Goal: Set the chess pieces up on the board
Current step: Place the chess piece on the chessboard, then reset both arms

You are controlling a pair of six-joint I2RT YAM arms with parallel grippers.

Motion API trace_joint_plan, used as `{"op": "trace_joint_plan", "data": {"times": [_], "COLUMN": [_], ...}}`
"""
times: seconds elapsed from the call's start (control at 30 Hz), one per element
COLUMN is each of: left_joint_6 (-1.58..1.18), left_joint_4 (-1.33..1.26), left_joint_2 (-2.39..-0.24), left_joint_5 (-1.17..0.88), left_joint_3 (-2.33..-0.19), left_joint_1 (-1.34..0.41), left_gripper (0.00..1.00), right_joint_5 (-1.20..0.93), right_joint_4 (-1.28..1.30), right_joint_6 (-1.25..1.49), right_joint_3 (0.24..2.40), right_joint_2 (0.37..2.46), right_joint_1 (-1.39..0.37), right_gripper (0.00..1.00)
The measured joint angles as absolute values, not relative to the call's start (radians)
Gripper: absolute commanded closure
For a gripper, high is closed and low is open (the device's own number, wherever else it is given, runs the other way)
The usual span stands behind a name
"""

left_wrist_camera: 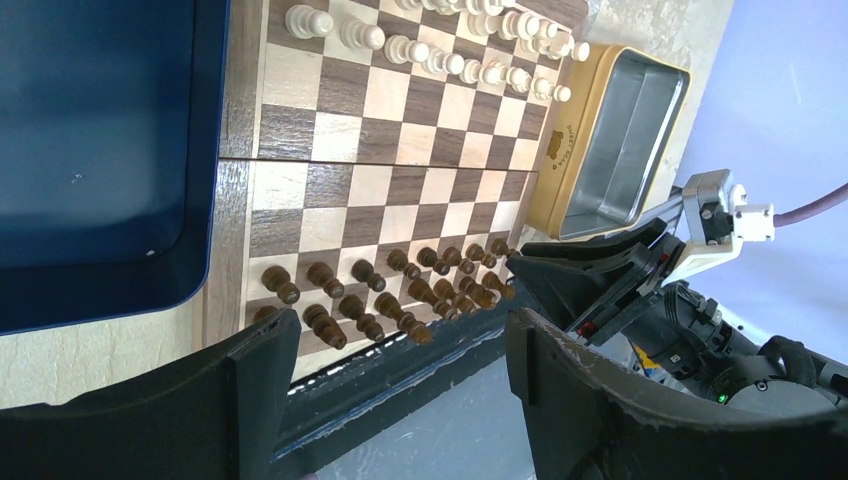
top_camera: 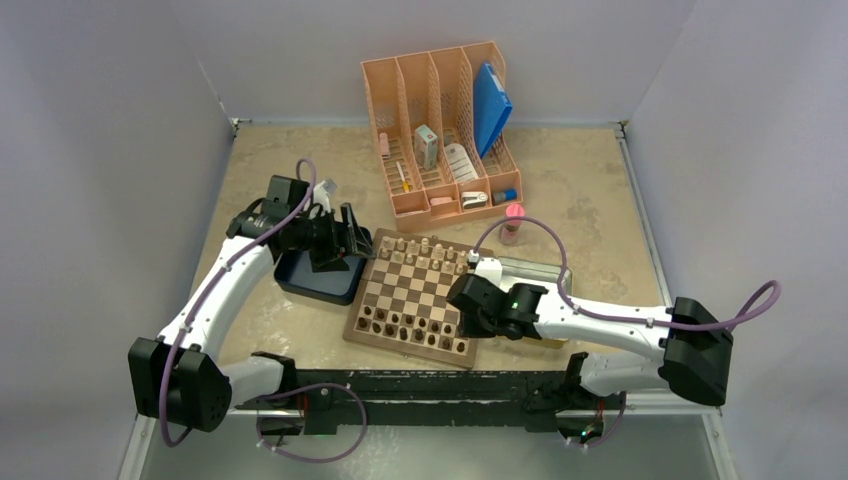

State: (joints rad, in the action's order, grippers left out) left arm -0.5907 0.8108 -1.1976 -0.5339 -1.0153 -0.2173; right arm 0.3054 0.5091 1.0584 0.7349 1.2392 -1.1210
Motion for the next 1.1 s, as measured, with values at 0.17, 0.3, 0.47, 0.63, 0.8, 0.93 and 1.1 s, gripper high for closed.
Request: {"op": "trace_joint_plan", "data": {"times": [0.17, 0.3, 0.47, 0.63, 0.8, 0.93, 1.1], "left_joint_6": [-0.591, -0.591, -0.591, -0.583, -0.581, -0.582, -0.580], "left_joint_4": [0.813, 0.820, 0.836, 0.843, 0.850, 0.838, 0.822], "left_joint_2": [-1.198, -1.198, -1.198, -1.196, -1.156, -1.067, -0.948], "left_joint_5": [-0.534, -0.533, -0.537, -0.557, -0.591, -0.614, -0.656], "left_joint_3": [-1.026, -1.036, -1.083, -1.167, -1.226, -1.238, -1.238], "left_joint_1": [-0.217, -0.217, -0.217, -0.217, -0.217, -0.217, -0.217], "left_gripper": [0.25, 0.26, 0.26, 0.26, 0.26, 0.26, 0.26], "right_joint_5": [0.306, 0.306, 0.326, 0.332, 0.331, 0.326, 0.323], "right_joint_4": [0.516, 0.546, 0.598, 0.629, 0.651, 0.641, 0.604], "right_joint_6": [1.058, 1.055, 1.048, 1.040, 1.035, 1.031, 1.032], "right_joint_3": [0.737, 0.775, 0.898, 1.032, 1.147, 1.222, 1.235], "right_joint_2": [1.239, 1.243, 1.262, 1.274, 1.275, 1.264, 1.175], "right_joint_1": [-1.121, -1.121, -1.121, -1.121, -1.121, -1.121, -1.121], "right_gripper": [0.63, 0.58, 0.50, 0.42, 0.21, 0.02, 0.01]}}
